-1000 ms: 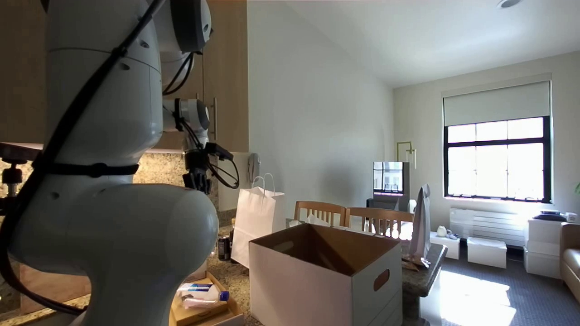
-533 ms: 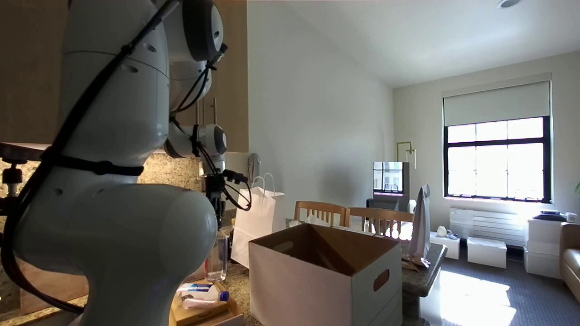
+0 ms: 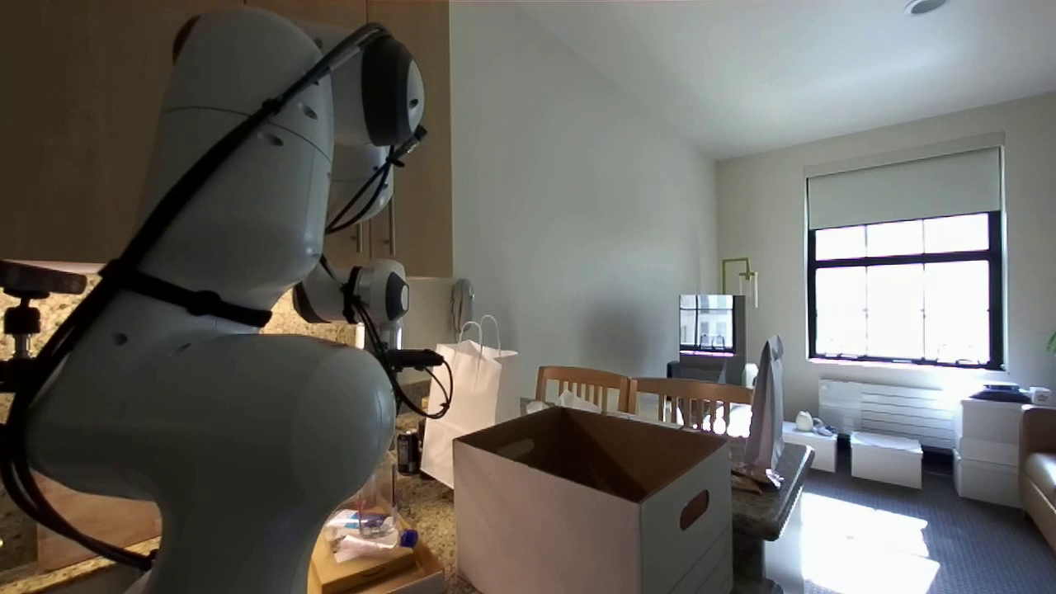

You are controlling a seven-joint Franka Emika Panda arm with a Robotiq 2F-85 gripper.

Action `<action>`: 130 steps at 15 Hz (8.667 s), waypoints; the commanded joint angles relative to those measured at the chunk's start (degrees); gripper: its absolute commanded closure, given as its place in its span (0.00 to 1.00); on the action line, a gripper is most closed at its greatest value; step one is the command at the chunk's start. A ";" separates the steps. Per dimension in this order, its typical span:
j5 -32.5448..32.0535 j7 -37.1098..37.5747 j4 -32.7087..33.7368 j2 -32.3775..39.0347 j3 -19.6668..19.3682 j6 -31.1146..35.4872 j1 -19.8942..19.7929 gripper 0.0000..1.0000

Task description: Remove the bottles from the box and put them on the table

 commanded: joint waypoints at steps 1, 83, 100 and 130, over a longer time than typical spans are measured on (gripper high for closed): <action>-0.43 13.63 -3.37 1.11 1.32 9.32 1.58 0.85; -5.54 17.41 18.58 9.14 -20.74 -22.36 -22.78 0.00; -7.07 28.33 32.93 29.01 -20.57 -15.16 -23.42 0.00; 2.22 64.30 30.41 35.08 -23.00 0.60 -22.34 0.00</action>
